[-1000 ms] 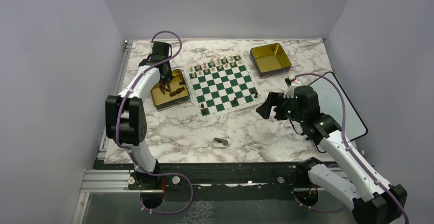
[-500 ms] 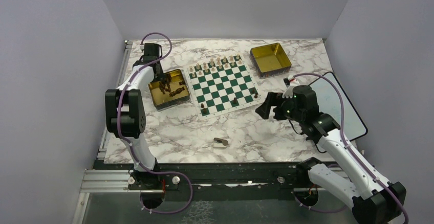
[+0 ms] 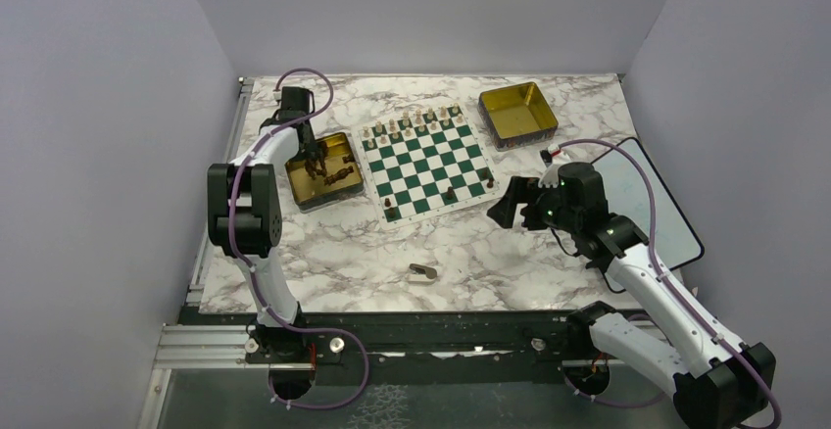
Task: Set up the chess pieces on the board
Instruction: Pick up the chess piece from the storage box, then place the chess piece on the chessboard.
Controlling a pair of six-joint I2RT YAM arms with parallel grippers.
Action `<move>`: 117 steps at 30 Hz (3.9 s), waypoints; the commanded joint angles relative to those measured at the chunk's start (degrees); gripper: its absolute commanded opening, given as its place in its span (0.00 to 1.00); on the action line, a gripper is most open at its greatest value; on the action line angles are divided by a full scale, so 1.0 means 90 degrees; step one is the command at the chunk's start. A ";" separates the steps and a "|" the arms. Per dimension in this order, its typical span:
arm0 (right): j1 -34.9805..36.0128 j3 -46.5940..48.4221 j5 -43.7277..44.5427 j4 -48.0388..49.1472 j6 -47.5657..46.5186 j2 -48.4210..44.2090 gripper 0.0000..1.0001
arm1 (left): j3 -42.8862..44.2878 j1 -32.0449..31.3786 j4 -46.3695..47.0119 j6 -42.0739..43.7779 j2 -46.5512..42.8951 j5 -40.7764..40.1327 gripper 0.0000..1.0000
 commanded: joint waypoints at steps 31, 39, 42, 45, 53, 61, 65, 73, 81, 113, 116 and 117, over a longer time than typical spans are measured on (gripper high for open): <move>-0.0026 -0.0044 -0.0080 0.0177 -0.0109 -0.0029 0.96 | 0.0077 0.0025 -0.0209 0.0058 -0.0012 0.0239 0.12; -0.0032 -0.0040 -0.0157 0.0067 -0.0065 -0.0191 0.96 | 0.0052 0.0025 -0.0409 0.0009 -0.0591 0.0346 0.12; -0.0023 -0.0075 -0.0179 0.0054 -0.0043 -0.0250 0.96 | 0.0008 0.0017 -0.0459 -0.0008 -0.0784 0.0444 0.12; -0.0028 -0.0087 -0.0242 0.0027 -0.0026 -0.0289 0.96 | -0.0025 -0.0001 -0.0525 -0.0018 -0.0960 0.0524 0.12; -0.0026 -0.0124 -0.0287 -0.0005 0.0026 -0.0401 0.95 | -0.0133 -0.0229 -0.0636 -0.0087 -0.1453 0.0863 0.12; -0.0031 -0.0193 -0.0282 -0.0043 0.0050 -0.0486 0.95 | -0.0057 -0.1151 -0.0757 -0.0130 -0.1715 0.0802 0.12; -0.0024 -0.0188 -0.0254 -0.0067 0.0018 -0.0505 0.95 | 0.0059 -0.1699 -0.0758 -0.0236 -0.1682 0.0802 0.12; -0.0027 -0.0184 -0.0238 -0.0087 -0.0002 -0.0506 0.95 | 0.0205 -0.2768 -0.0740 -0.0395 -0.1386 0.0561 0.12; -0.0026 -0.0177 -0.0231 -0.0116 -0.0019 -0.0524 0.95 | 0.0176 -0.3497 -0.0651 -0.0581 -0.0927 0.0341 0.12; -0.0029 -0.0170 -0.0107 -0.0235 -0.0032 -0.0587 0.95 | -0.0388 -0.3871 -0.0116 -0.0753 -0.0149 -0.0120 0.12; -0.0027 -0.0189 -0.0103 -0.0230 -0.0031 -0.0582 0.95 | -0.0407 -0.3871 -0.0114 -0.0753 -0.0145 -0.0054 0.12; -0.0030 -0.0191 -0.0109 -0.0227 -0.0030 -0.0580 0.95 | -0.0417 -0.3871 -0.0123 -0.0753 -0.0146 -0.0025 0.12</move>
